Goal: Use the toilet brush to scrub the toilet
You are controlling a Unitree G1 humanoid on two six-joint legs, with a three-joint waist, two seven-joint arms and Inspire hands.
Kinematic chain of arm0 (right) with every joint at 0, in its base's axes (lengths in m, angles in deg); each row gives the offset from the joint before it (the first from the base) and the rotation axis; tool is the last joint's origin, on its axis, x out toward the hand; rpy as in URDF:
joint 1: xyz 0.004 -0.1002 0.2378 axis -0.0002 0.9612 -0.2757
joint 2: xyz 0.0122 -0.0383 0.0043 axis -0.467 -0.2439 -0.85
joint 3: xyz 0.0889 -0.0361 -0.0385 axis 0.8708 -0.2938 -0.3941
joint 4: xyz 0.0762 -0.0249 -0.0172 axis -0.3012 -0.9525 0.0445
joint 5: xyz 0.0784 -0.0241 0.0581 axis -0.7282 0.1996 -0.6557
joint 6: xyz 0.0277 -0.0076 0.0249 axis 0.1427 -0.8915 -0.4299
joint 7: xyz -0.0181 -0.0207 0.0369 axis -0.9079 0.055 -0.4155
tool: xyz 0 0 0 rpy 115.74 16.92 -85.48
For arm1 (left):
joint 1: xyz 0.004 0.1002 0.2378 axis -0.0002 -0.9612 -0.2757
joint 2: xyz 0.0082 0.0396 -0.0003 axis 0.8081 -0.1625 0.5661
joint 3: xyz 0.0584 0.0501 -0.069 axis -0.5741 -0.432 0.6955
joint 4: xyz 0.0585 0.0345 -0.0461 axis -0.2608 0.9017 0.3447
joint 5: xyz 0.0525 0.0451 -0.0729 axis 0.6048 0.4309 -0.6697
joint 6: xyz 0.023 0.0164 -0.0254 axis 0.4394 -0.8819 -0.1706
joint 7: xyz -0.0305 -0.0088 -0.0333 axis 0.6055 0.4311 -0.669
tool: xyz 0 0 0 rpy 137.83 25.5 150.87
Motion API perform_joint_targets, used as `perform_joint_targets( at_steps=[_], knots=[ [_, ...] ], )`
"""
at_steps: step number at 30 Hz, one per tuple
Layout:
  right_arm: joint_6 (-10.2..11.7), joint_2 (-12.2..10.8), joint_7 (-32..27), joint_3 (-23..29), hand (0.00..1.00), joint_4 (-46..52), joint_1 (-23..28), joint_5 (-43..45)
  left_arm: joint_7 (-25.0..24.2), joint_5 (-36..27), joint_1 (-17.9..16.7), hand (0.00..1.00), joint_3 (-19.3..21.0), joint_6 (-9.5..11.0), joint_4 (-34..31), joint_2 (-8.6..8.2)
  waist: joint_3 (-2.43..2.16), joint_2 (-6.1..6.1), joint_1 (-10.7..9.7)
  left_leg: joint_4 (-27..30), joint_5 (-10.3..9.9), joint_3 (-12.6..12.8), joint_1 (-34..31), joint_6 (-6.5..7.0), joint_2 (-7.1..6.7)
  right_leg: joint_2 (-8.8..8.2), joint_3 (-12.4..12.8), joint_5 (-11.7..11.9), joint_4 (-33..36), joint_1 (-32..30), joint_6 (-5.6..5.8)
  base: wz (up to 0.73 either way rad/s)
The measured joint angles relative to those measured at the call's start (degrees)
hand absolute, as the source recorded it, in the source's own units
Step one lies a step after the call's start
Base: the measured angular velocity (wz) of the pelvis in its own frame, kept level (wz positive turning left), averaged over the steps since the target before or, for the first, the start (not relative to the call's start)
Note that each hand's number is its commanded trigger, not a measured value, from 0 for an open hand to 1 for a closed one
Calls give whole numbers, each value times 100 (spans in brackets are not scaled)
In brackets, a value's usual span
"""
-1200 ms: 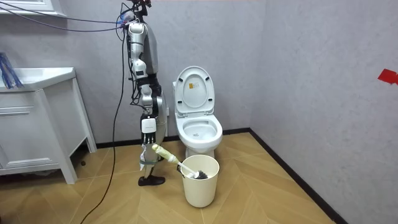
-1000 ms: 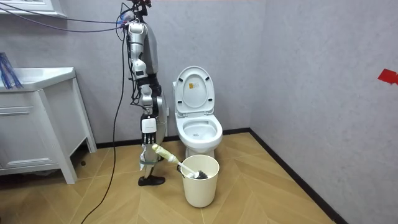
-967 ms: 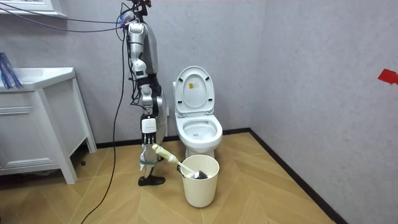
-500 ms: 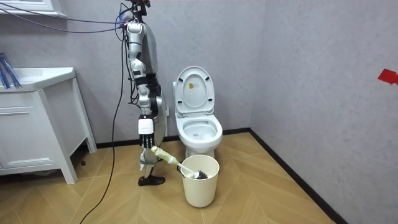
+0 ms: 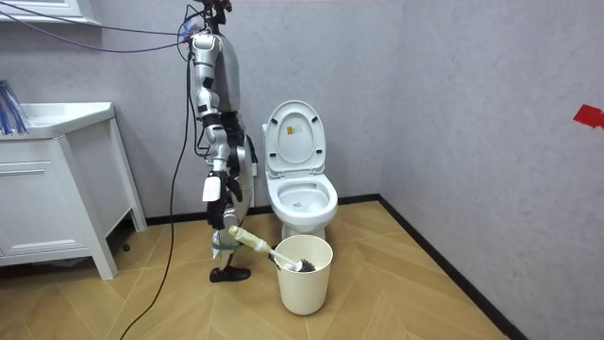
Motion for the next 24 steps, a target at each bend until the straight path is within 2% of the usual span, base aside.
perform_joint_targets(
  at_steps=[2, 4, 6, 8, 11, 20, 22, 24],
  knots=[
    [60, 10, -108, -17, 0, 289, -25, 21, 35, -3, -65, 0, -3, 22, -180, 37, -3, -10, 11, 2, 0, -1, -32, 0, -1, -3, -12, 2, 0, -30, -2, 0],
    [121, 19, -262, -91, 0, 691, -136, 99, 48, -12, -35, 0, -35, 65, -253, 98, -24, -21, 25, 59, 2, -13, -209, 0, 3, -1, -29, 43, 18, -171, -5, 0],
    [232, 38, -324, -126, 0, 746, -232, 279, 58, -10, -21, 0, -27, 97, -254, 103, -54, 32, 31, 58, 2, -13, -266, 1, 8, 6, -26, 61, 27, -229, -7, 0],
    [268, 39, -397, -176, 0, 745, -366, 447, 59, -9, -5, 0, -25, 127, -251, 102, -48, 27, 110, 56, 2, -9, -287, 1, 9, 7, -26, 68, 22, -251, -9, 0],
    [330, 40, -458, -436, 0, 744, -462, 593, 146, -57, 50, 0, -30, 200, -251, 96, -64, 34, 184, 58, 2, -14, -427, 1, 9, 7, -49, 72, 19, -370, -11, 5],
    [439, 39, -553, -1005, 0, 687, -540, 808, 428, -78, 416, 0, -51, 324, -244, 90, -43, 95, 276, 76, 13, -86, -818, 15, 8, 6, -139, 131, -4, -683, -11, 3],
    [471, 66, -586, -1174, 0, 651, -572, 1013, 538, -205, 553, 0, -155, 379, -187, 99, -29, 162, 293, 88, 43, -173, -1026, 33, 7, 5, -218, 174, 13, -874, -8, 9],
    [517, 67, -578, -1300, 0, 400, -657, 1135, 626, -328, 624, 0, -277, 459, -184, 99, -27, 173, 306, 101, 57, -211, -1181, 38, 5, 2, -270, 182, 38, -1021, -8, 10]
  ],
)
